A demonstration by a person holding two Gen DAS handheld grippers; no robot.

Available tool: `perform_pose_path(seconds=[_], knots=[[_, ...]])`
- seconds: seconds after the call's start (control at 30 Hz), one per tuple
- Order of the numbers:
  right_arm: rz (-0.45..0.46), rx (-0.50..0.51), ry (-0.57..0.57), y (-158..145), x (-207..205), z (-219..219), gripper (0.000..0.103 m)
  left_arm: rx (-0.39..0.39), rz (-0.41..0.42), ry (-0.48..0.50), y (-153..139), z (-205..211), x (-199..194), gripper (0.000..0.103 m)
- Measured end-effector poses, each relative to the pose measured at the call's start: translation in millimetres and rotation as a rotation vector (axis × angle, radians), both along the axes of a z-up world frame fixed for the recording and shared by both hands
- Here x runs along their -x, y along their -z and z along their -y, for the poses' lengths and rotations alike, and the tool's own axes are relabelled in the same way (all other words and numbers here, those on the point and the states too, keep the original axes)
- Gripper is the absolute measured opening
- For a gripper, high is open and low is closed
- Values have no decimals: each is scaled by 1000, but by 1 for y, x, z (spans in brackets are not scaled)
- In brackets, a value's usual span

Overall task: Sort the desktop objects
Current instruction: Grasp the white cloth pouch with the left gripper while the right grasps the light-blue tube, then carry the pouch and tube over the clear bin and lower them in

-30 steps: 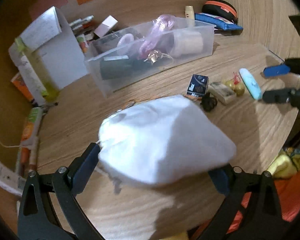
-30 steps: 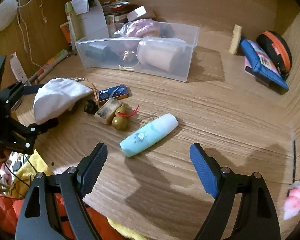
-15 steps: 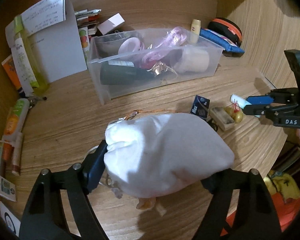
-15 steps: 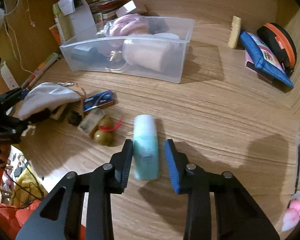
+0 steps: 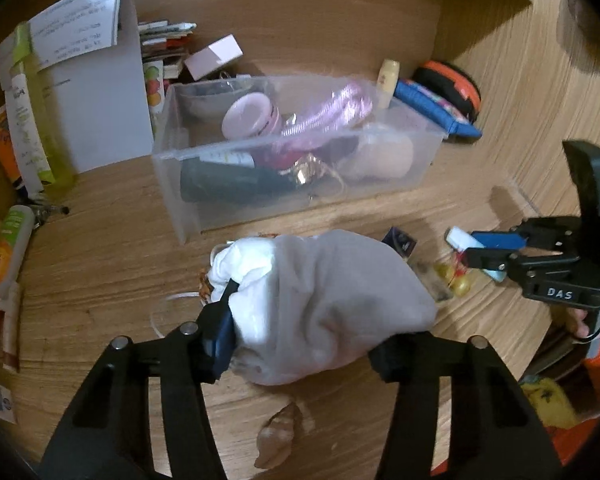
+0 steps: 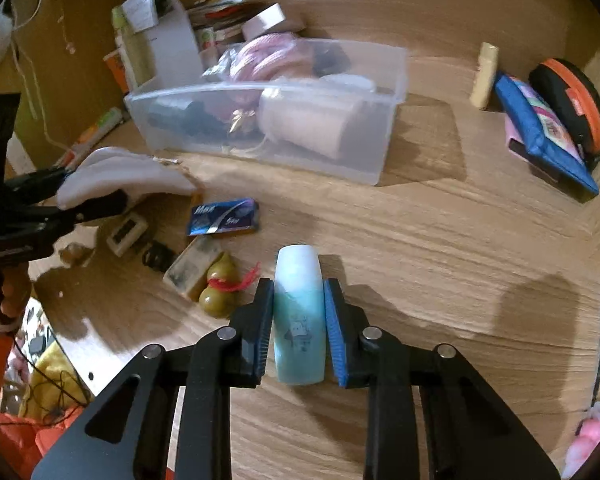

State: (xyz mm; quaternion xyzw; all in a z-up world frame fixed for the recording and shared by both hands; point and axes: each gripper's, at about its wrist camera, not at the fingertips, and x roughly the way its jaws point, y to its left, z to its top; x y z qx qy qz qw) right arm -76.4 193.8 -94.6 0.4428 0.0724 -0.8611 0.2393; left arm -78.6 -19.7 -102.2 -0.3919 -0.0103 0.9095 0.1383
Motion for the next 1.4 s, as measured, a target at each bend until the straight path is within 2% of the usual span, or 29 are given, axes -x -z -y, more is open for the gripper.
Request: perform_pose_path(seconds=[0.17,0.3,0.73,0.9,1.13,1.4], knots=[[6,83,7,-18,2,-9,23,-39,-23,-7,-15,8,-6,51],[-26,119,-7,-37,-1,-11,23,-110,-23,13,-33,18,-11,51],[-123,210,-13,-86,-3,-15,23,-146,-137,-35,-88,37,-16,51],[-152,221,-7,-100,13,-16,23,-143,-165,-62,-97,41,2,51],[-128,283,7,-107,48,-21,23,-137,-169,-61,-98,39,36,51],[-66,273,25,-86,101,-5,23,-147,-128,-52,-86,34,88,51]])
